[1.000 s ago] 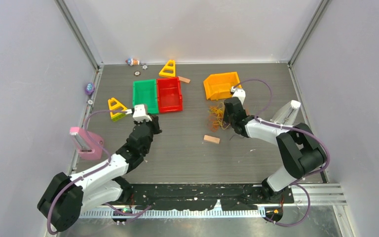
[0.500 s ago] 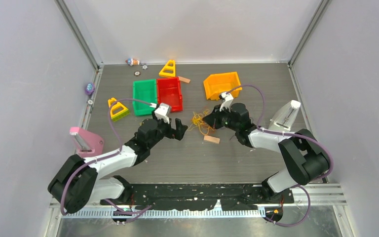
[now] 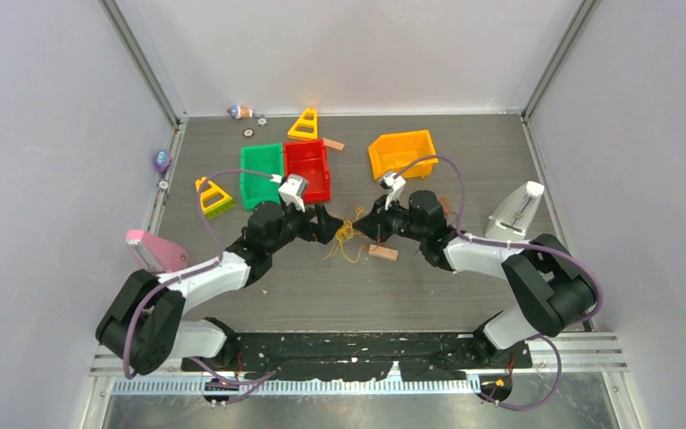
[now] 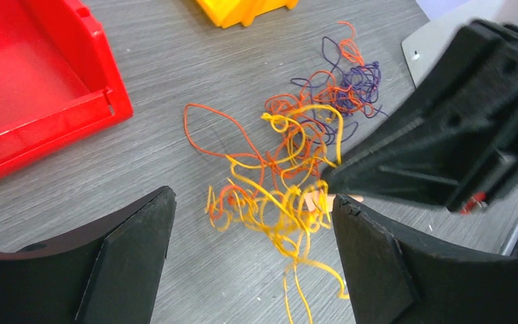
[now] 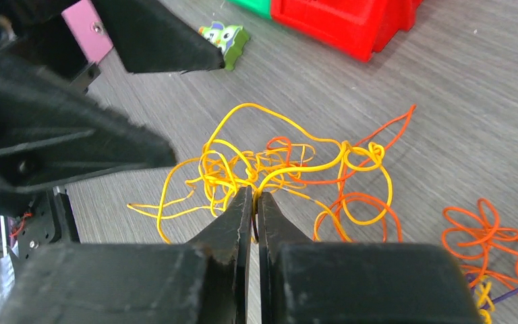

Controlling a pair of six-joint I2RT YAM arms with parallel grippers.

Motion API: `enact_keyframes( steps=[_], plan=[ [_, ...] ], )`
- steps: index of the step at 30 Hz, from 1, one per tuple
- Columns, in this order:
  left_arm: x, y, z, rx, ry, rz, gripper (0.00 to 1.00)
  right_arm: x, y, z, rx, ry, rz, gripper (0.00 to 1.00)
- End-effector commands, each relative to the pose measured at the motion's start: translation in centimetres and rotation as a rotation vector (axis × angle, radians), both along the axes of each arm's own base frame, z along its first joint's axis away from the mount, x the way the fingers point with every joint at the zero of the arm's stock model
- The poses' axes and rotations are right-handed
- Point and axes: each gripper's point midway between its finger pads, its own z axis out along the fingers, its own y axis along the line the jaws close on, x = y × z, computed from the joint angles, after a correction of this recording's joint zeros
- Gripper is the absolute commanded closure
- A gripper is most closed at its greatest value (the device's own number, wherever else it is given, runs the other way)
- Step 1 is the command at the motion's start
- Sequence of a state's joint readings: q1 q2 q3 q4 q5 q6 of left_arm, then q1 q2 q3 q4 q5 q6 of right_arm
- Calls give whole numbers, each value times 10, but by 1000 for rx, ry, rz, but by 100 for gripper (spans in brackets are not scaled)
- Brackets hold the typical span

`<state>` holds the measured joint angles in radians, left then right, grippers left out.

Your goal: Untangle the cables

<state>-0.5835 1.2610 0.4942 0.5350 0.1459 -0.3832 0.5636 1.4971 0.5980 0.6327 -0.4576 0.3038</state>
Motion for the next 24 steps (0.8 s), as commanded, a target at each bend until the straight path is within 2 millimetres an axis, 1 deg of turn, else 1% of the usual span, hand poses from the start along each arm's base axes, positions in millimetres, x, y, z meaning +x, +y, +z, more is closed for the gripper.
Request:
enact_keyframes(
  steps=[1, 4, 6, 8, 10, 12, 13, 17, 18, 21, 22, 24],
  plan=[
    [14, -11, 10, -151, 115, -46, 17, 6, 10, 22, -38, -112, 1, 95],
    [16, -20, -2, -192, 218, -96, 26, 6, 12, 18, -54, -107, -3, 95],
    [15, -26, -11, -207, 278, -111, 29, 9, 12, 15, -67, -97, -12, 94],
    [13, -26, -19, -217, 326, -103, 31, 13, 12, 12, -81, -90, -23, 95],
    [9, -28, -21, -226, 353, -115, 31, 15, 12, 10, -90, -84, -33, 94],
    [7, -27, -30, -214, 400, -103, 31, 17, 12, 8, -97, -81, -39, 95],
    [6, -26, -36, -204, 429, -97, 34, 17, 12, 8, -97, -81, -41, 95],
    [3, -33, -37, -231, 455, -134, 52, 19, 13, 5, -103, -74, -43, 95],
    [3, -34, -37, -231, 456, -139, 58, 19, 14, 4, -105, -70, -40, 95],
    [5, -32, -36, -199, 440, -136, 92, 19, 15, 4, -106, -67, -39, 95],
    [7, -27, -35, -184, 423, -120, 100, 19, 15, 3, -109, -65, -44, 95],
    [12, -13, -33, -162, 385, -56, 100, 22, 12, 2, -119, -59, -75, 95]
  ],
)
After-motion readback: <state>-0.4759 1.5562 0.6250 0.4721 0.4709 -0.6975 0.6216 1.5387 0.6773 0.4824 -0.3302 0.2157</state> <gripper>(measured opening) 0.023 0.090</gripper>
